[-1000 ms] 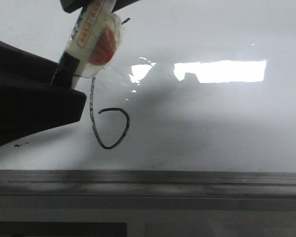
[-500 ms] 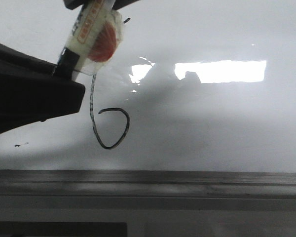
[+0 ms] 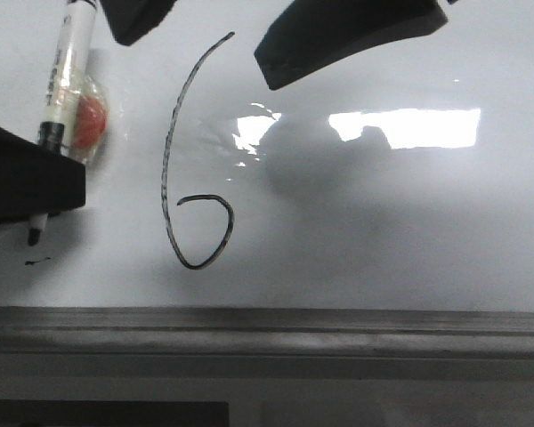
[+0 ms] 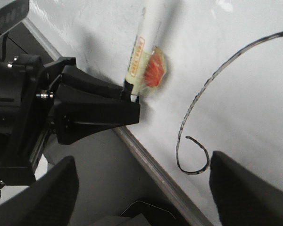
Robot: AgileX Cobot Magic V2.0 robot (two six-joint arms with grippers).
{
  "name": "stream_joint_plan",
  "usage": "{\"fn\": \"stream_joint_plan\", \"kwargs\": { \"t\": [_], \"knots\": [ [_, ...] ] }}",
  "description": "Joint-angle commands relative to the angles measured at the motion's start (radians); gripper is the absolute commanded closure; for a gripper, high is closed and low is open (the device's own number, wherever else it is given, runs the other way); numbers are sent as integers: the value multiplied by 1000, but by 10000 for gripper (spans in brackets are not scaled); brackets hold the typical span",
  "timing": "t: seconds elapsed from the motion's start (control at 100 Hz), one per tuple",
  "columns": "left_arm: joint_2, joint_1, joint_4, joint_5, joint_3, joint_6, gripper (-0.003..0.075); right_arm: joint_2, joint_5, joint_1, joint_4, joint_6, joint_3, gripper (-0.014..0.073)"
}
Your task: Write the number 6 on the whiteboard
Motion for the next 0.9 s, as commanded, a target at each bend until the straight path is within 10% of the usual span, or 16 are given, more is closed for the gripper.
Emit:
{"fn": "stream_joint_plan", "kwargs": {
  "t": [0.0,0.4,0.67,0.89],
  "knots": [
    [15,3,-54,-23,-41,-8,739,-27,-47,-7,20,-10,-31,106],
    [74,3,-74,-32,-41,-8,730,-27,-35,-7,22,-10,-31,106],
    [39,3,-57,-32,-41,-8,320,-27,-35,-7,22,-10,-31,106],
    [-43,3,-57,-29,-41,-8,289,-27,-35,-7,22,-10,-31,123]
  ]
}}
